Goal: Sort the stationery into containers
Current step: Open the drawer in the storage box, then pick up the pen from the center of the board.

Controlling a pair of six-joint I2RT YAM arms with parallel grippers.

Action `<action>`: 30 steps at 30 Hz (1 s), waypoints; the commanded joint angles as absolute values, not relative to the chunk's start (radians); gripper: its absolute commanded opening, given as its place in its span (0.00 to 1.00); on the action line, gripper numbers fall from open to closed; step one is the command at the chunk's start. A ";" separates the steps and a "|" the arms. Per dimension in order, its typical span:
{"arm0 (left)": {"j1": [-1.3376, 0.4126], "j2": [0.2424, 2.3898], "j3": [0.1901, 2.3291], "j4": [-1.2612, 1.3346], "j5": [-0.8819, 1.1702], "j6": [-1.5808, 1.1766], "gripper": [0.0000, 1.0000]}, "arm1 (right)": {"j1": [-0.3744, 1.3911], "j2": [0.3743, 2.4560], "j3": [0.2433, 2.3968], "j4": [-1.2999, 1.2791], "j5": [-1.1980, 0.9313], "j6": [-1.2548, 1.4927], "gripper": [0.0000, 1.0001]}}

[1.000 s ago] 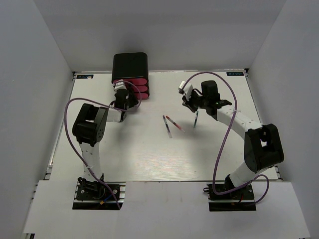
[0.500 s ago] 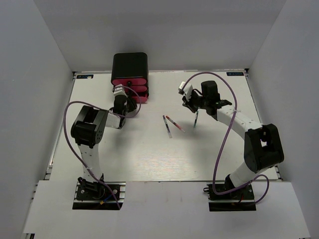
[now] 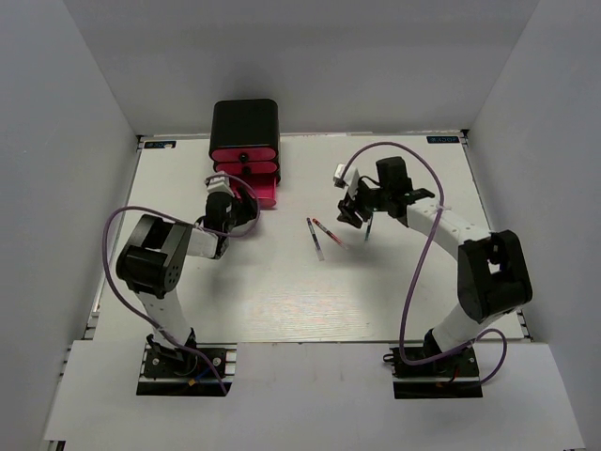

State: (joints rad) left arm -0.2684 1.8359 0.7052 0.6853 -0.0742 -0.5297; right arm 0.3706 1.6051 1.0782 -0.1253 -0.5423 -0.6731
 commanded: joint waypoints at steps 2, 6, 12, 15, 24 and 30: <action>-0.267 1.738 0.686 0.632 -0.060 -0.494 0.80 | 0.376 1.698 1.140 -0.259 -0.638 -0.698 0.58; -0.267 1.628 0.608 0.614 -0.060 -0.494 0.80 | 0.406 1.788 1.201 -0.301 -0.624 -0.644 0.51; -0.267 1.383 0.528 0.388 -0.147 -0.523 0.80 | 0.465 1.887 1.227 -0.281 -0.520 -0.588 0.49; -0.258 1.310 0.528 0.204 -0.199 -0.642 0.75 | 0.486 1.919 1.238 -0.281 -0.473 -0.565 0.46; -0.258 1.203 0.572 -0.133 -0.315 -0.887 0.80 | 0.518 1.930 1.218 -0.247 -0.350 -0.558 0.17; -0.270 1.172 0.572 -0.162 -0.281 -0.896 0.86 | 0.525 1.948 1.244 -0.268 -0.336 -0.592 0.00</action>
